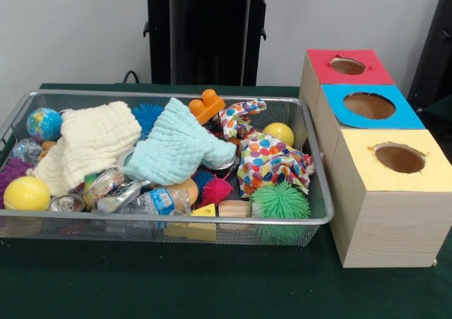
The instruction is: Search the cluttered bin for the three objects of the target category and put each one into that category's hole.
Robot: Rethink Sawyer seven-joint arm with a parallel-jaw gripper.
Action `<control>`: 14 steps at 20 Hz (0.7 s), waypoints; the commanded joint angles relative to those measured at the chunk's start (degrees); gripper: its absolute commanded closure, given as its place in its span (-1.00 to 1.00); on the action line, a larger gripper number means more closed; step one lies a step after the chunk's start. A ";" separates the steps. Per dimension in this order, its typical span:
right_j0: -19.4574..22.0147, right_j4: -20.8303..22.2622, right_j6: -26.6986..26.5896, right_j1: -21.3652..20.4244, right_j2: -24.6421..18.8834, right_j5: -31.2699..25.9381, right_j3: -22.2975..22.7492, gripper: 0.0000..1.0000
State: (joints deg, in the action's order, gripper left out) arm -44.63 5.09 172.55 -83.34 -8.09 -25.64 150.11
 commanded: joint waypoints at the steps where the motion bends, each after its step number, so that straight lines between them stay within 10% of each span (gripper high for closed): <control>1: 6.91 -2.10 -28.73 -17.34 2.40 -14.24 -1.32 1.00; 14: 14.82 -5.06 -42.69 -20.75 4.67 -26.00 -9.28 1.00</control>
State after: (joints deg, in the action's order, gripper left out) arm -32.84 1.99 147.37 -94.90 -10.53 -45.66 139.26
